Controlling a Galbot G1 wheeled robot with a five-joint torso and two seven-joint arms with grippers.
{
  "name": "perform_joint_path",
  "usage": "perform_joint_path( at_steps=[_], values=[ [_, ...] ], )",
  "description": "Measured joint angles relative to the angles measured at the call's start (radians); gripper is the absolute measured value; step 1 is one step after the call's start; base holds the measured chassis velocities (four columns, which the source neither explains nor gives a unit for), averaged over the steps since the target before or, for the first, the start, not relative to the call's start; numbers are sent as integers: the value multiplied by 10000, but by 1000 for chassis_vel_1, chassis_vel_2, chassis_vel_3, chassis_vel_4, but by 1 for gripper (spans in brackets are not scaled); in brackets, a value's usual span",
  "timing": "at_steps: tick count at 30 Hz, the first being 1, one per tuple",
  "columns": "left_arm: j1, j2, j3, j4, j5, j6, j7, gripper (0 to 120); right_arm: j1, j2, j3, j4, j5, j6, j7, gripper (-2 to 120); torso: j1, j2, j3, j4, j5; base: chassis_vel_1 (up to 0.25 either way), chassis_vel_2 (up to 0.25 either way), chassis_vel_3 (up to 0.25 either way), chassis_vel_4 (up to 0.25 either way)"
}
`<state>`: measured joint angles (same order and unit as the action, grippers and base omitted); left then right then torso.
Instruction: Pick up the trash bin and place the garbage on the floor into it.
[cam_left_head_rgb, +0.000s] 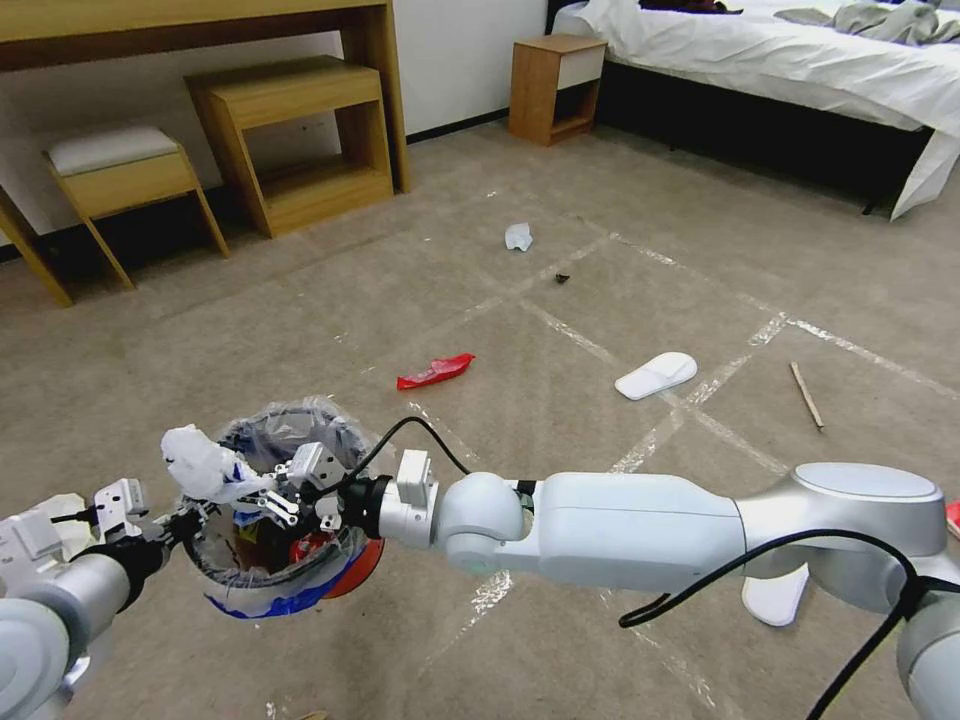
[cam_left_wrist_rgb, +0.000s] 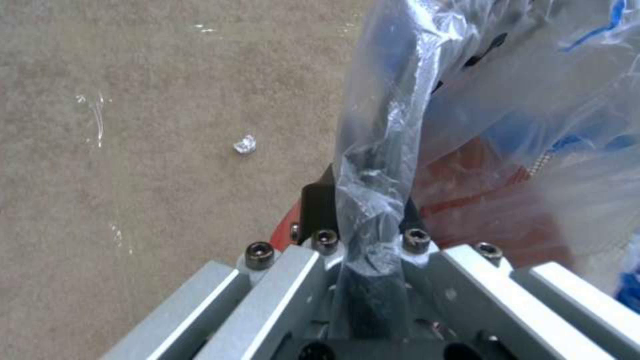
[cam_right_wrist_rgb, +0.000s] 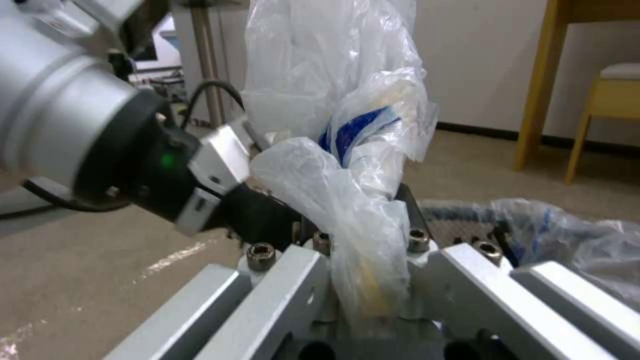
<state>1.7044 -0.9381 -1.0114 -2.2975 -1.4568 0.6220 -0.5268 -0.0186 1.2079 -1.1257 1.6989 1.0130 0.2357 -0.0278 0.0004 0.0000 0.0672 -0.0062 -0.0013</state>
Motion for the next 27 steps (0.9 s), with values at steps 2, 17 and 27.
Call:
perform_joint_path(
  at_steps=[2,17,27],
  values=[
    [5,-12,-5,-31,4,-6,0,1,40,4,-17,-40,1,-17,8,1,0,0,0,0,0,0,0,0,0],
    [48,-116,-6,-135,60,-65,34,1,190,-327,-33,-354,-197,-34,-105,25,0,0,0,0,0,0,0,0,0],
    [9,-63,3,-20,93,-104,37,1,69,-658,95,-201,-257,-26,-211,58,0,-1,0,0,0,0,0,0,0]
  ],
)
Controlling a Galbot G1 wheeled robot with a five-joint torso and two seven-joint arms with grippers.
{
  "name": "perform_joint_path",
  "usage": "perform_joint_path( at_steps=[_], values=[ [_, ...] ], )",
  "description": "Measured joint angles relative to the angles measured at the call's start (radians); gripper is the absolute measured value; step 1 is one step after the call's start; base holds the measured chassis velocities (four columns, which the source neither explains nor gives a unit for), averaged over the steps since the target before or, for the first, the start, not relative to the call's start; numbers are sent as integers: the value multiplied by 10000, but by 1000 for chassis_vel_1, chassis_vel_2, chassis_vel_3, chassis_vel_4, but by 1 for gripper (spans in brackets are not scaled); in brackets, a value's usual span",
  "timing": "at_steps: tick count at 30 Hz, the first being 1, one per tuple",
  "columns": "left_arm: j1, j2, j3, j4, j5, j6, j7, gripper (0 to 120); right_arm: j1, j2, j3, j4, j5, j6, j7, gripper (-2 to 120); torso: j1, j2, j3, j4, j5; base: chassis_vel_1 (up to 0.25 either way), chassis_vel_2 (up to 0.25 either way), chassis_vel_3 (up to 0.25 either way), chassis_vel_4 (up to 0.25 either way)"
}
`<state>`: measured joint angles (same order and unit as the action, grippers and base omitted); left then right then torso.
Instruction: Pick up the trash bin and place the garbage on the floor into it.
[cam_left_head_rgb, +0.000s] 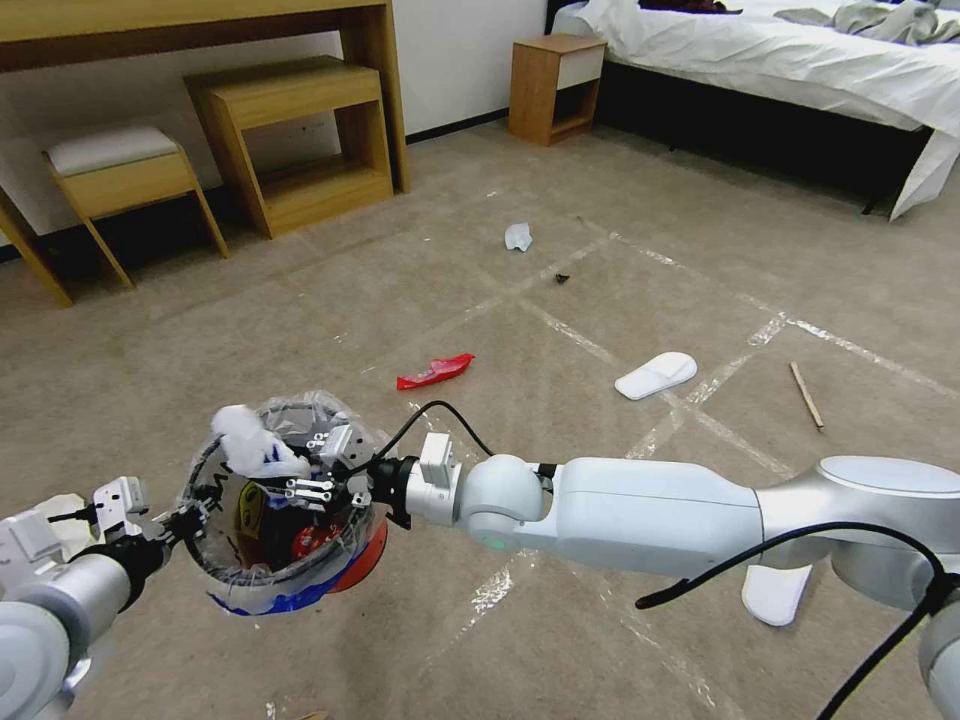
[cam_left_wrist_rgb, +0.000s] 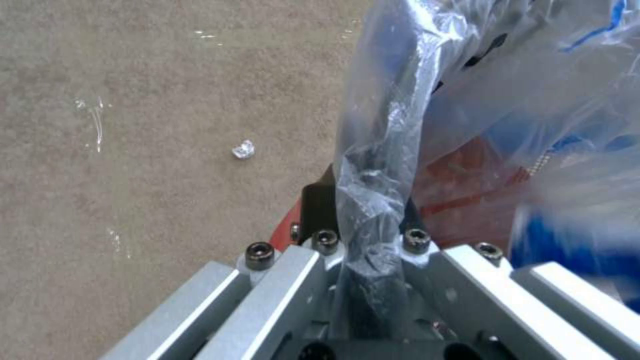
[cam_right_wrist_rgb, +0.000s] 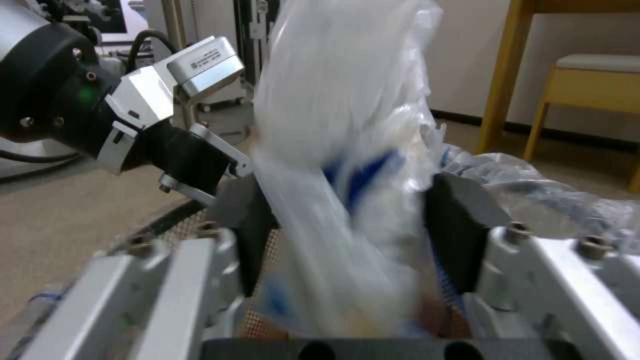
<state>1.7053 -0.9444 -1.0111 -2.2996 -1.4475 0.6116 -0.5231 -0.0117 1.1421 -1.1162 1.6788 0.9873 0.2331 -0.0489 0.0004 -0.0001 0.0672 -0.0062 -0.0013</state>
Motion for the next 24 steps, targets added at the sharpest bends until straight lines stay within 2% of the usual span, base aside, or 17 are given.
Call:
perform_joint_path(
  at_steps=[3,4,10,14,24],
  values=[
    [7,3,5,23,20,-3,0,1,-19,-39,41,58,-2,7,-52,75,0,0,0,0,0,0,0,0,0],
    [7,3,5,23,20,-3,0,1,-19,-39,41,58,-2,7,-52,75,0,0,0,0,0,0,0,0,0],
    [7,-28,9,47,53,-21,1,1,-73,-47,53,81,-12,23,-100,96,0,0,-1,0,0,0,0,0,0],
    [10,-69,17,47,92,-36,7,1,-110,9,55,81,-24,33,-100,100,0,0,0,0,0,0,0,0,0],
    [30,-188,55,71,224,-53,48,1,-180,179,86,77,-51,65,-96,100,0,0,0,0,0,0,0,0,0]
  ],
)
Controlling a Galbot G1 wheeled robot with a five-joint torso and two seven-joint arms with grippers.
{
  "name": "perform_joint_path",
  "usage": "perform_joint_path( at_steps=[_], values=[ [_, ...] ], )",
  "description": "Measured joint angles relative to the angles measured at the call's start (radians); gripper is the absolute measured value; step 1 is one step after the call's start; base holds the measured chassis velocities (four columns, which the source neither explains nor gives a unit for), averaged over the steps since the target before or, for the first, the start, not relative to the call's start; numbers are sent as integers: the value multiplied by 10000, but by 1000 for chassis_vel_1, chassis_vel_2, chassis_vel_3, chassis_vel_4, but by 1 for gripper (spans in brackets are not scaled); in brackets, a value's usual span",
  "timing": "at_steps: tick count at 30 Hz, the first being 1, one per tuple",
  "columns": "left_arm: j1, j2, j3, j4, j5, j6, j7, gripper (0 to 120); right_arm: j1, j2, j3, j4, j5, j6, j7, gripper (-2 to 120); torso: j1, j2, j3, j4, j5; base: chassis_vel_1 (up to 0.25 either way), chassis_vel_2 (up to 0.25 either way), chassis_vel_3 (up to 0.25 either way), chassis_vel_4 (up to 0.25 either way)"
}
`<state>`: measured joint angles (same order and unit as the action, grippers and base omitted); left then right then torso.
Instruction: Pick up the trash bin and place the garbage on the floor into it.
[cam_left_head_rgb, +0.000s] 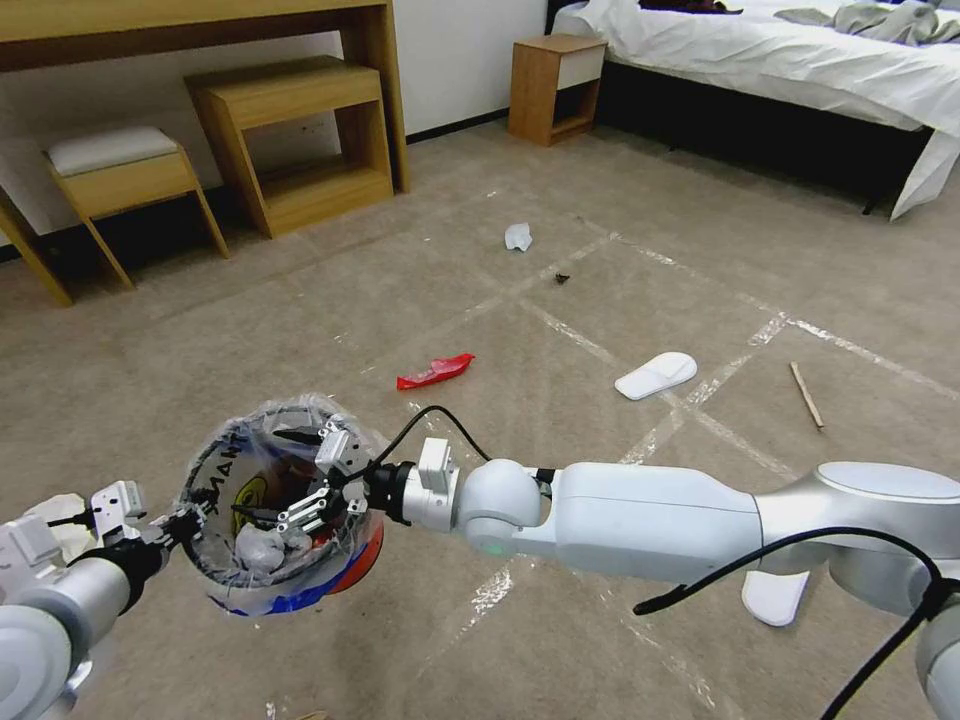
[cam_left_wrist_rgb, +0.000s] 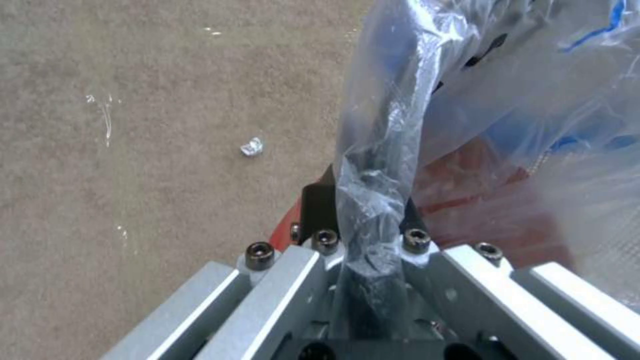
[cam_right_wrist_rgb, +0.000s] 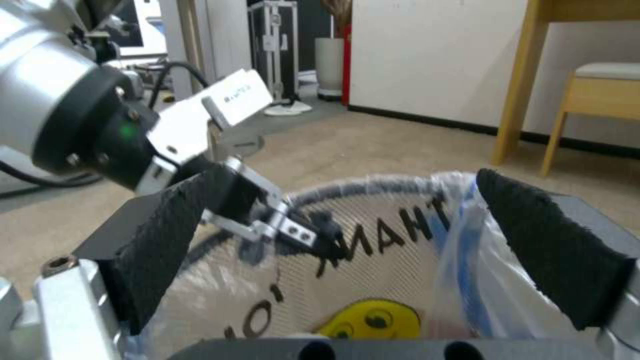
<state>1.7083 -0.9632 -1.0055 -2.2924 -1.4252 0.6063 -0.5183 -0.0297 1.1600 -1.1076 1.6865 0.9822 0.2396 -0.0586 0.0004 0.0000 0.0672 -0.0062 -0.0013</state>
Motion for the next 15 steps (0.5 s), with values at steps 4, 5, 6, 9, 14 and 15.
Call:
perform_joint_path(
  at_steps=[4,5,6,9,14,15],
  values=[
    [-6,-41,19,42,47,-4,23,1,-92,118,138,59,1,71,2,100,0,0,0,0,0,0,0,0,0],
    [-11,-52,24,60,61,-7,32,1,-140,211,228,60,9,125,7,100,0,0,0,0,0,0,0,0,0],
    [-16,-64,29,91,87,-9,54,1,-210,378,414,45,14,240,10,100,0,0,0,0,-1,0,0,0,0],
    [-21,-96,53,156,180,-22,111,1,-355,881,1045,-147,-34,856,-1,100,0,0,0,1,-1,0,0,0,0],
    [-19,-139,53,198,229,-31,144,1,-450,1235,2010,-123,-52,1180,38,100,0,0,0,2,-1,0,0,0,0],
    [-19,-148,52,213,244,-35,151,1,-464,1273,2333,-44,-14,1202,52,100,0,0,0,1,-2,0,0,0,0]
  ],
)
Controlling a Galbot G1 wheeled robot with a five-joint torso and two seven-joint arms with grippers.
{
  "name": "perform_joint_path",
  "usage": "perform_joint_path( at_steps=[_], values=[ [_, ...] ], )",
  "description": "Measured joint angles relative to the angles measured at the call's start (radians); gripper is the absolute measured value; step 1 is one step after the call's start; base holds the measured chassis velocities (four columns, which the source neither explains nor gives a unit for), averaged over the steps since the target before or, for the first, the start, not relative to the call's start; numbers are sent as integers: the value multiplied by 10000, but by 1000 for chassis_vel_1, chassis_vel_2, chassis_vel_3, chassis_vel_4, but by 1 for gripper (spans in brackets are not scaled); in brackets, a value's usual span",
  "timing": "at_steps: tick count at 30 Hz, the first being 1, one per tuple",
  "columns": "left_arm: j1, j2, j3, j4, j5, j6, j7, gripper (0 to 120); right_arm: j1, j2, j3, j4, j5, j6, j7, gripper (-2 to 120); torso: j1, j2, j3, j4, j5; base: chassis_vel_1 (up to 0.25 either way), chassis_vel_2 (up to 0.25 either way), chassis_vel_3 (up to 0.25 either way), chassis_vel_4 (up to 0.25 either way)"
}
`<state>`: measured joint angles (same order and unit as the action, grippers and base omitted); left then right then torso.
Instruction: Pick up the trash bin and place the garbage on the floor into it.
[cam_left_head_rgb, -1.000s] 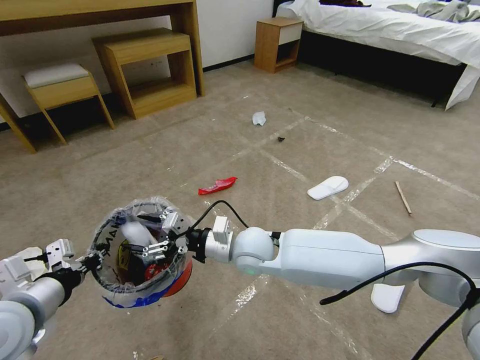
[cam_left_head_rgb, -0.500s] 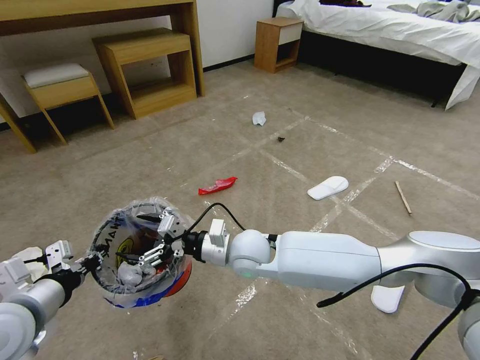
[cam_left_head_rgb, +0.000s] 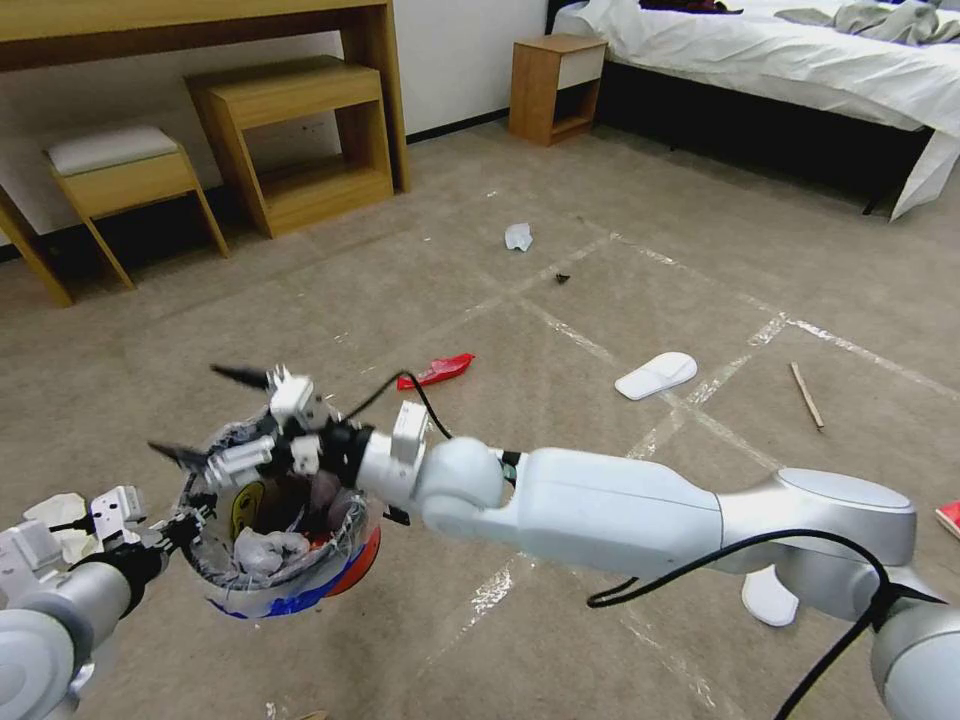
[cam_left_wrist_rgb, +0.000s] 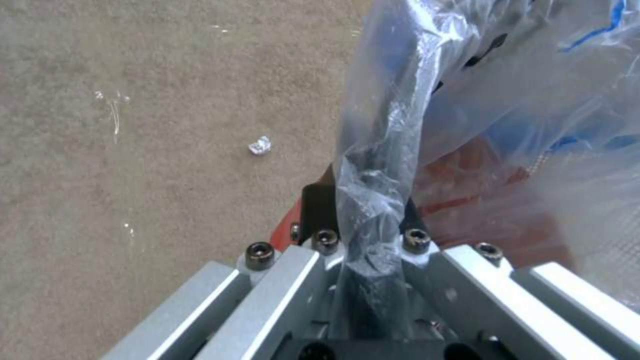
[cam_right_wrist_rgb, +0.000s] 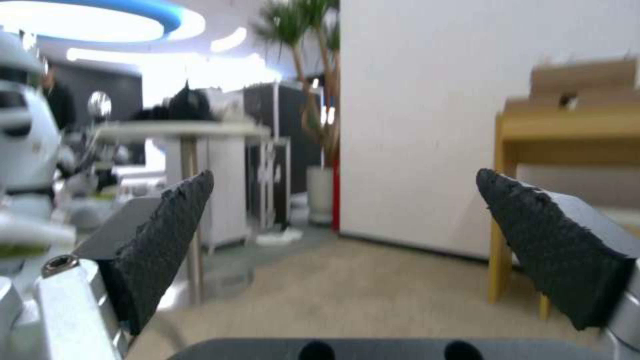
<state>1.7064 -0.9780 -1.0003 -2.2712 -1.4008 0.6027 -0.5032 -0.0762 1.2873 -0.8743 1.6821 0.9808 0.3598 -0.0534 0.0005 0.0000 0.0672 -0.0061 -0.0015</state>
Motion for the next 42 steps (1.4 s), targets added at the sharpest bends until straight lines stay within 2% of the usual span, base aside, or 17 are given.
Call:
perform_joint_path(
  at_steps=[6,9,12,13,16,17,20,21,23,24,25,28,29,31,35,36,42],
  values=[
    [0,-25,-75,40,43,-29,36,1,-70,-47,1052,289,136,23,79,100,0,0,0,0,0,0,0,0,0],
    [-36,-96,-163,45,82,-39,74,1,-231,-236,2132,381,226,-59,195,100,0,0,0,1,1,0,0,0,0],
    [-50,-145,-264,85,297,-102,187,1,-526,-845,3686,464,416,-250,246,100,0,0,0,4,2,0,0,0,0],
    [-50,-145,-264,85,297,-102,187,1,-526,-845,3686,464,416,-250,246,100,0,0,0,4,2,0,0,0,0],
    [-105,-196,-370,88,345,-145,221,1,-1023,-2145,5428,666,756,-543,257,100,0,0,1,-1,6,0,0,0,0],
    [-105,-196,-370,88,345,-145,221,1,-1023,-2145,5428,666,756,-543,257,100,0,0,1,-1,6,0,0,0,0],
    [-228,-400,-435,103,606,-221,338,1,-1900,-3467,7141,1153,1035,-624,416,100,0,0,0,-6,10,0,0,0,0],
    [-228,-400,-435,103,606,-221,338,1,-1900,-3467,7141,1153,1035,-624,416,100,0,0,0,-6,10,0,0,0,0],
    [-280,-578,-422,77,853,-248,447,1,-3037,-4070,8533,1516,1041,-662,633,100,0,1,-1,-2,3,0,0,0,0],
    [-303,-655,-407,66,945,-259,468,1,-3866,-4351,9467,1745,954,-749,755,100,0,0,0,1,14,0,0,0,0],
    [-303,-655,-407,66,945,-259,468,1,-3866,-4351,9467,1745,954,-749,755,100,0,0,0,1,14,0,0,0,0],
    [-299,-714,-485,50,1000,-285,500,1,-5778,-4834,11758,2329,445,-925,1204,100,0,0,-1,-6,2,0,0,0,0],
    [-299,-714,-485,50,1000,-285,500,1,-5778,-4834,11758,2329,445,-925,1204,100,0,0,-1,-6,2,0,0,0,0],
    [-100,-775,-696,-30,1042,-337,513,1,-6842,-4867,12852,2480,-79,-977,1505,100,0,0,-2,-10,7,0,0,0,0],
    [142,-942,-894,-127,1225,-410,541,1,-8033,-4743,13724,2655,-734,-1273,2148,100,0,1,-1,3,8,0,0,0,0],
    [142,-1003,-905,-147,1284,-428,542,1,-8472,-4675,14004,2808,-945,-1571,2609,100,-1,0,-2,4,5,0,0,0,0],
    [123,-1153,-896,-151,1551,-499,587,1,-9974,-4315,14671,3338,-1838,-1946,3253,100,0,0,-1,-1,4,0,0,0,0]
  ],
)
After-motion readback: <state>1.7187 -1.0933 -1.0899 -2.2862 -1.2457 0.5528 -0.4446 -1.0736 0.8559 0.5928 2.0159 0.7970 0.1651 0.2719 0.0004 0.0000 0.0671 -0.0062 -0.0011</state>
